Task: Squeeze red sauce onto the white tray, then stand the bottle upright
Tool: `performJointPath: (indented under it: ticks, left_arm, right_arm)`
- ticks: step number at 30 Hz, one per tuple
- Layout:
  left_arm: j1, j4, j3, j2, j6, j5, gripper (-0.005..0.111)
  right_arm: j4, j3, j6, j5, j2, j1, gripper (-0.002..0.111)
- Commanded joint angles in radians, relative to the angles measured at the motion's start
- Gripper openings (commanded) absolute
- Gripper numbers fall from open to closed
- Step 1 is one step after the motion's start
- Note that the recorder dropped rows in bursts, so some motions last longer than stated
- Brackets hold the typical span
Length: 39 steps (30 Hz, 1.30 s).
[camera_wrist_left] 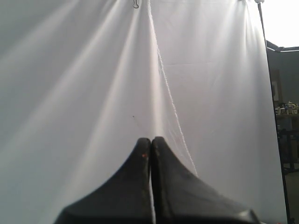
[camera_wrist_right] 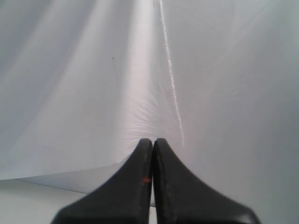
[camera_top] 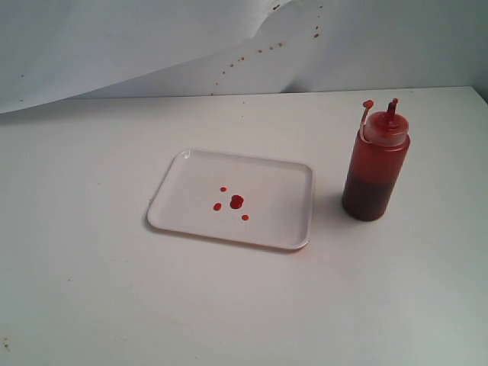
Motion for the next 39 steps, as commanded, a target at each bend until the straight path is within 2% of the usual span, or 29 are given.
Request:
performJointPath:
  ticks: [1, 17, 19, 25, 28, 39]
  left_arm:
    - [0.001, -0.009, 0.003, -0.004, -0.012, 0.005, 0.0]
    - [0.001, -0.009, 0.003, -0.004, -0.012, 0.005, 0.0]
    - [0.027, 0.0, 0.003, -0.032, -0.015, 0.01, 0.0]
    - [0.177, -0.012, 0.077, -0.197, -0.228, 0.109, 0.0]
    - [0.22, -0.012, 0.129, -0.259, -0.235, 0.112, 0.0]
    - [0.231, 0.017, 0.205, -0.272, -0.2, 0.114, 0.0]
  right_arm:
    - [0.004, 0.003, 0.003, 0.007, -0.005, -0.001, 0.0]
    - [0.004, 0.003, 0.003, 0.007, -0.005, -0.001, 0.0]
    - [0.004, 0.003, 0.003, 0.007, -0.005, -0.001, 0.0]
    - [0.004, 0.003, 0.003, 0.007, -0.005, -0.001, 0.0]
    - [0.004, 0.003, 0.003, 0.007, -0.005, -0.001, 0.0]
    - [0.004, 0.003, 0.003, 0.007, -0.005, -0.001, 0.0]
